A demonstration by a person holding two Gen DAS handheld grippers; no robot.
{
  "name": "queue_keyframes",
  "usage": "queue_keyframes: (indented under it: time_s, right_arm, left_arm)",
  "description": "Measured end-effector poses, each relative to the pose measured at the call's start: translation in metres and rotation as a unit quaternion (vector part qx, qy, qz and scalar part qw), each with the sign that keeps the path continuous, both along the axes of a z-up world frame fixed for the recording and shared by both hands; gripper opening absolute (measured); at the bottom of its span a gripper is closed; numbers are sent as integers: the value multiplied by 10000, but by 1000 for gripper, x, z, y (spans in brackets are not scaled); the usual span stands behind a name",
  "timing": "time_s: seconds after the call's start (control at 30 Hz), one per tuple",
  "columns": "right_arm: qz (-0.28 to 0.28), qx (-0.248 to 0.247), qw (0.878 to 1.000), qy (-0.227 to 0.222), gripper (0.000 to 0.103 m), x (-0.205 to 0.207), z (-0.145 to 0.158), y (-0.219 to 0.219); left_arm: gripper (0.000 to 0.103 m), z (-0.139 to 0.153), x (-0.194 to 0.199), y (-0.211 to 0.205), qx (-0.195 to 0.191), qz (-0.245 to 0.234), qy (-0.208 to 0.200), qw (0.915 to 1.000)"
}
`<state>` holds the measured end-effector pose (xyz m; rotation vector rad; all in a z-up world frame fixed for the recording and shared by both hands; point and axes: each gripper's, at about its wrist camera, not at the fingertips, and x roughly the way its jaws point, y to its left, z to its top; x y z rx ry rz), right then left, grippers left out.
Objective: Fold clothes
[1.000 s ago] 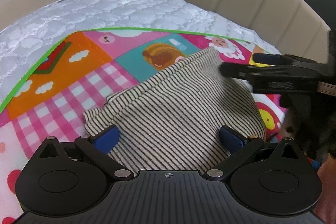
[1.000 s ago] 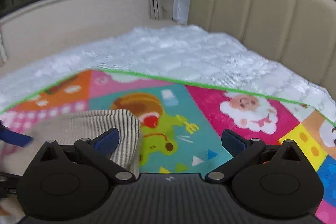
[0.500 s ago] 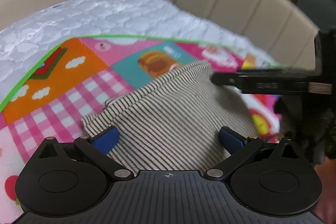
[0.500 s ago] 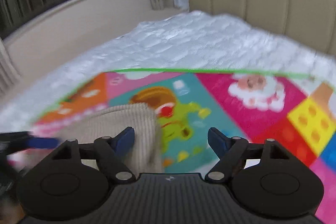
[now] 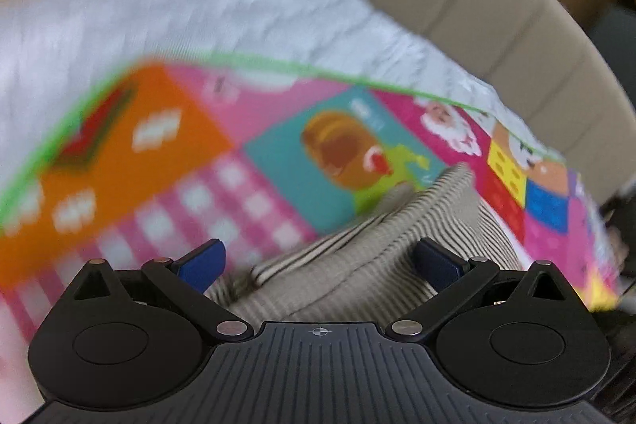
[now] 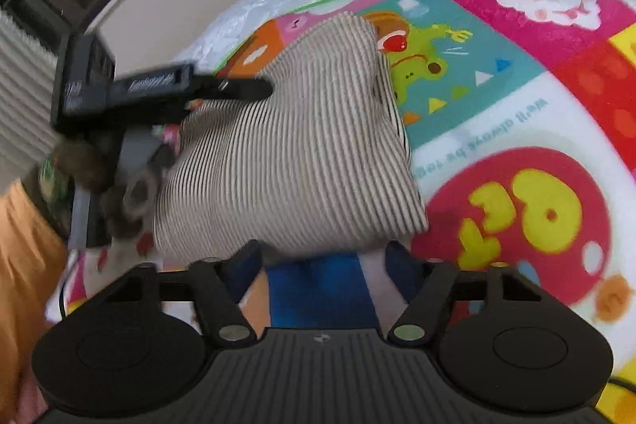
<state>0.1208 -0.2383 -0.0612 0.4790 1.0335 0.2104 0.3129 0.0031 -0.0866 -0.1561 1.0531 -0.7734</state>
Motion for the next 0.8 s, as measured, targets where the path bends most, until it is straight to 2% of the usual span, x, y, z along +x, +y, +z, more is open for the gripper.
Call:
queue_keyframes:
  time_s: [0.07,0.17,0.23,0.37,0.47,0.53,0.63,0.7,0.73,0.8]
  right_arm:
    - [-68,151,9998,69,64,14,-3,-9]
    - [-92,41,9999,-70,64,32,1,-16]
    - [-184,-121,9994,-260,63,42,5,-21]
    - [-367,-371,9959,-733,63,65,14,-30]
    - [-336,-824,9878,-1280,64,80,19,-26]
    - [-262,-1103,9833,-1421,65,89,19,-21]
    - [-164,-1262,9806,-1494,66,87,27,-15]
    - [-35,-1355,9773,-1627,73,73,38,-12]
    - [44,-1447,9744,-1723,79,65,43,-9]
    - [263,-1702,9667,-1894,80,45,50,0]
  left_arm:
    - [103,-6,1,7,-135,52,210,9997]
    - [100,-7,-3,16,-141,65,341,9993]
    - [100,-6,-9,21,-124,55,440,9989]
    - [100,-2,-38,20,85,-254,548,9981]
    - [99,-3,-62,14,-91,-427,829,9956]
    - [99,-6,-79,2,-266,-646,997,9926]
    - [99,-7,-107,-20,-435,-914,1029,9895]
    - [99,-2,-116,-26,-406,-974,945,9899]
    - [99,3,-117,-23,-403,-948,872,9908]
    - [99,14,-113,-9,-589,-630,773,9933]
